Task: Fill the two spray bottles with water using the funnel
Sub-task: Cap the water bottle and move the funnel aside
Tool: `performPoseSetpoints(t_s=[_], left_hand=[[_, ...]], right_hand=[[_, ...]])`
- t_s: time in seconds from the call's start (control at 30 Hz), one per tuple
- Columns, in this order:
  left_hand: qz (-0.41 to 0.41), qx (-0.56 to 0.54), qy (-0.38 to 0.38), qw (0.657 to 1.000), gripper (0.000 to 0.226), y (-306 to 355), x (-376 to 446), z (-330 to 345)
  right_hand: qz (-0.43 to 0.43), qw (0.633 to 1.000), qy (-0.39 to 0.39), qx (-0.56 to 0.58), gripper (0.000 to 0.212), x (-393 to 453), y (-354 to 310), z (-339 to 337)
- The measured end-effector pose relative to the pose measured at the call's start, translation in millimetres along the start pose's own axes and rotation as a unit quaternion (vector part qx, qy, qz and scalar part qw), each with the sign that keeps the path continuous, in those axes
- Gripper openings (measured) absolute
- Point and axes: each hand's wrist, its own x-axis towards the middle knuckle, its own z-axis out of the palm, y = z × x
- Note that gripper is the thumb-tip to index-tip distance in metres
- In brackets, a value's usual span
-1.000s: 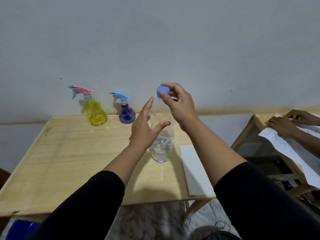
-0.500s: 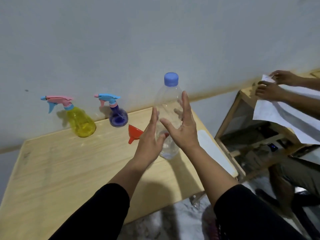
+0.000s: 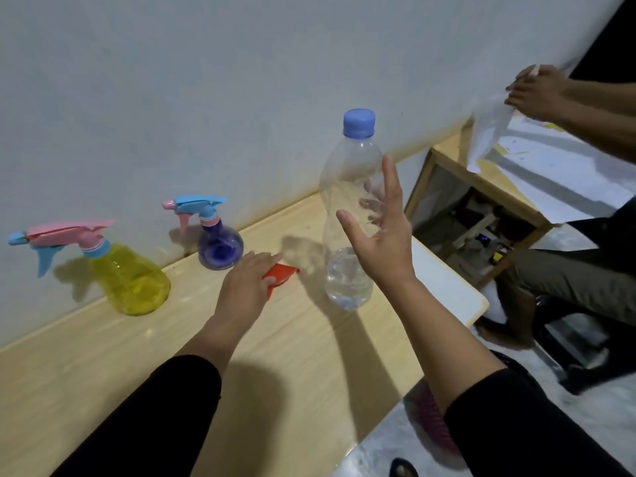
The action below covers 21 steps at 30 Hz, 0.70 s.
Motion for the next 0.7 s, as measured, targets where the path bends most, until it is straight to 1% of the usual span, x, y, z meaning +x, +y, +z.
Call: performPoseSetpoints(t_s=[0.07, 0.17, 0.27, 0.33, 0.4, 0.5, 0.53, 0.63, 0.7], left_hand=[[0.006, -0.020, 0.013, 1.000, 0.039, -8.2, 5.5, -0.6], [-0.020, -0.050, 0.000, 0.999, 0.040, -9.8, 13.6, -2.8], [-0.026, -0.114, -0.002, 0.993, 0.047, -7.3, 25.2, 0.5], [-0.055, -0.179, 0.002, 0.982, 0.055, -6.2, 36.1, 5.5], [-0.104, -0.259, 0.017, 0.960, 0.063, 0.0, 47.3, 8.6], [-0.193, -0.388, 0.047, 0.900, 0.064, 9.7, 66.6, 18.4], [-0.212, -0.412, 0.062, 0.884, 0.066, 10.2, 73.7, 24.1], [-0.245, -0.444, 0.120, 0.853, 0.078, 6.0, 91.2, 50.8], [-0.280, -0.449, 0.156, 0.834, 0.082, 11.6, 99.1, 58.6]], right_hand=[[-0.004, 1.000, -0.002, -0.007, 0.087, 5.4, -1.4, 3.7], [-0.003, 1.000, -0.016, -0.019, 0.089, 16.0, -2.3, 10.3], [0.000, 0.999, -0.024, -0.027, 0.090, 30.7, -1.2, 16.9], [-0.001, 0.999, -0.025, -0.027, 0.089, 44.7, -0.8, 20.7], [-0.001, 0.999, -0.028, -0.017, 0.089, 62.3, 0.4, 24.4], [-0.011, 0.999, -0.044, -0.006, 0.090, 92.9, 6.8, 32.2], [-0.016, 0.999, -0.051, -0.002, 0.091, 103.2, 10.3, 35.5], [-0.025, 0.997, -0.072, 0.027, 0.093, 130.1, 23.6, 47.9], [-0.036, 0.995, -0.084, 0.042, 0.091, 145.0, 33.7, 57.3]])
